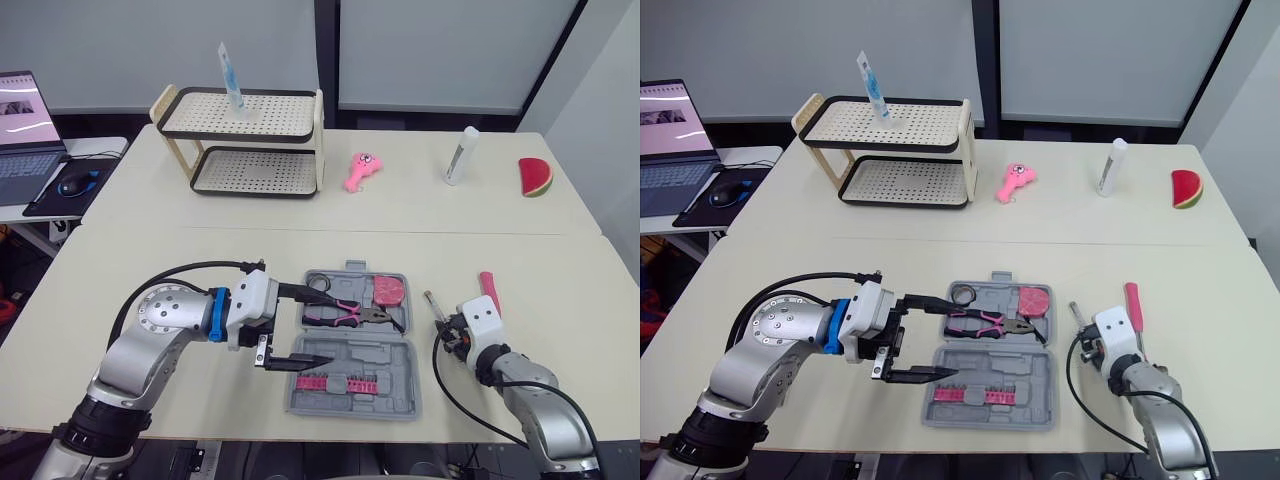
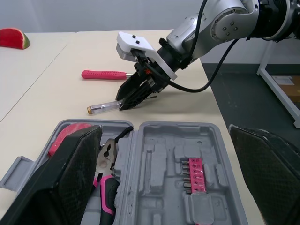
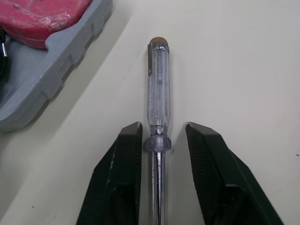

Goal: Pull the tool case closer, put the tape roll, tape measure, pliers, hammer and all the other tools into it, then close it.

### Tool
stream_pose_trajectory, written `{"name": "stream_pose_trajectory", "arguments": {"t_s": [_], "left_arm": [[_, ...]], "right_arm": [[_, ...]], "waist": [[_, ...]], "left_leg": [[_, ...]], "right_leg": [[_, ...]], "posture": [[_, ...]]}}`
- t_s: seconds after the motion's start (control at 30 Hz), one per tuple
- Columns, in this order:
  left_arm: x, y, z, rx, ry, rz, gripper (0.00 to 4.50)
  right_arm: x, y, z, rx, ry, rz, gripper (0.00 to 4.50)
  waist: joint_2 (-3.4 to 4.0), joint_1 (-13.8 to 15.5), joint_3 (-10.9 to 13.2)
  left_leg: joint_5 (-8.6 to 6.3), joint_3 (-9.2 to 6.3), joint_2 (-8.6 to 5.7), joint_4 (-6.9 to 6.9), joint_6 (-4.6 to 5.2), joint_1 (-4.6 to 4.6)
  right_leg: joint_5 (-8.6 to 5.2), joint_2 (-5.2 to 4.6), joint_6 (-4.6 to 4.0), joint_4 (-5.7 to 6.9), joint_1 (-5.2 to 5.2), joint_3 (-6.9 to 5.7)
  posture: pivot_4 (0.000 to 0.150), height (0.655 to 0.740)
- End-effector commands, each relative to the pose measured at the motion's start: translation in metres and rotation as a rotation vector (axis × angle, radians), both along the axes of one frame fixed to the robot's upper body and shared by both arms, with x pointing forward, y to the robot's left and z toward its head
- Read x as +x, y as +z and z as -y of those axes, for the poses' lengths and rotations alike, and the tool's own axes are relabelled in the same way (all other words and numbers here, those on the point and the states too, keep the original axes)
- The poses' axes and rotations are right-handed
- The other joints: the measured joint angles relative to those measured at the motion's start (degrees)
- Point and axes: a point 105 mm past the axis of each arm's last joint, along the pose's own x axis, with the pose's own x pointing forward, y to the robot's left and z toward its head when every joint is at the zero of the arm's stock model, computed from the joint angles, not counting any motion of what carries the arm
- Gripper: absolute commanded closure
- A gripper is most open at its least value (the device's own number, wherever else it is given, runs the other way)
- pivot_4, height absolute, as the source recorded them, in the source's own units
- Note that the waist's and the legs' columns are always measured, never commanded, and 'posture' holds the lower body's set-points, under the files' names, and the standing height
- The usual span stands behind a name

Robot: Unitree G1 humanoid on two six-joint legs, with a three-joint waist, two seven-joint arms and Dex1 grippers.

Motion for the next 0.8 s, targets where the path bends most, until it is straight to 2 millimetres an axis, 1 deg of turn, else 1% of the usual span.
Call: {"name": "stream_pose_trajectory", "arguments": {"t_s": [0.03,0.1,0.23,0.3,0.4,0.47,0.5,0.57,0.6,0.7,0.73,0.8], "left_arm": [[0.000,0.007,-0.001,0.002,-0.012,0.051,0.00],[0.001,0.007,-0.002,0.004,-0.008,0.053,0.00],[0.001,0.007,-0.006,0.010,0.001,0.056,0.00],[0.002,0.007,-0.011,0.016,0.018,0.062,0.00],[0.006,0.009,-0.023,0.028,0.067,0.049,0.00],[0.006,0.008,-0.037,0.067,0.094,0.027,0.00],[0.003,0.004,-0.048,0.113,0.099,0.017,0.00],[-0.001,-0.004,-0.065,0.194,0.100,0.007,0.00],[-0.003,-0.007,-0.071,0.229,0.099,0.005,0.00],[-0.006,-0.013,-0.081,0.282,0.092,0.008,0.00],[-0.009,-0.016,-0.085,0.307,0.089,0.000,0.00],[-0.013,-0.021,-0.089,0.334,0.084,-0.006,0.00]], "right_arm": [[0.000,-0.001,0.003,-0.013,-0.012,0.001,3.81],[0.001,0.001,0.003,-0.018,-0.011,0.013,4.22],[0.004,0.008,0.004,-0.033,0.001,0.034,4.23],[0.006,0.019,0.003,-0.045,0.018,0.062,4.23],[0.009,0.046,-0.006,-0.093,0.107,0.124,4.23],[0.005,0.062,-0.018,-0.132,0.229,0.124,4.23],[0.000,0.072,-0.029,-0.163,0.337,0.112,4.23],[-0.011,0.084,-0.046,-0.223,0.515,0.076,4.23],[-0.017,0.087,-0.052,-0.254,0.595,0.051,4.23],[-0.028,0.091,-0.062,-0.309,0.729,-0.005,4.23],[-0.035,0.089,-0.070,-0.340,0.814,-0.032,4.23],[-0.042,0.087,-0.078,-0.379,0.909,-0.068,4.23]], "waist": [[0.00,0.0,0.0],[0.00,0.0,0.0],[0.00,0.0,0.0],[0.00,0.0,0.0],[0.05,-0.1,0.0],[0.07,-0.3,0.0],[0.09,-0.4,0.1],[0.09,-0.4,0.1],[0.10,-0.3,0.1],[0.07,0.3,0.1],[0.06,0.5,0.1],[0.07,0.7,0.1]], "left_leg": [[0.00,0.00,0.00,0.00,0.00,0.00],[0.00,0.00,0.00,-0.01,0.00,0.00],[0.00,0.00,0.00,0.00,0.00,0.00],[0.00,0.00,0.00,0.00,0.00,0.00],[0.00,0.00,0.00,0.00,0.00,0.00],[0.00,0.00,0.02,-0.01,0.00,0.01],[0.00,0.00,0.03,-0.02,0.00,0.00],[0.00,0.00,0.08,-0.06,0.01,0.00],[-0.01,-0.02,0.10,-0.07,0.01,0.00],[-0.01,-0.08,0.12,-0.12,0.02,-0.05],[-0.01,-0.11,0.12,-0.12,0.02,-0.09],[-0.01,-0.07,0.10,-0.09,0.01,-0.15]], "right_leg": [[0.00,0.00,0.00,-0.01,0.00,0.00],[0.00,0.00,0.00,-0.01,0.00,0.00],[0.00,0.00,0.00,0.00,0.00,0.00],[0.00,0.00,0.00,0.00,0.00,0.00],[0.00,0.00,0.00,0.01,-0.03,0.01],[0.00,0.03,0.00,0.02,-0.06,0.02],[0.00,0.04,-0.01,0.02,-0.08,0.04],[-0.04,0.08,-0.07,0.01,-0.12,0.04],[-0.06,0.11,-0.11,0.02,-0.14,0.01],[-0.11,0.13,-0.20,0.01,-0.18,-0.08],[-0.11,0.13,-0.20,-0.01,-0.19,-0.11],[-0.11,0.07,-0.19,-0.07,-0.21,-0.09]], "posture": [[0.150,0.7350],[0.150,0.7350],[0.150,0.7350],[0.150,0.7350],[0.150,0.7350],[0.150,0.7350],[0.150,0.7350],[0.150,0.7350],[0.150,0.7350],[0.150,0.7350],[0.150,0.7350],[0.150,0.7350]]}}
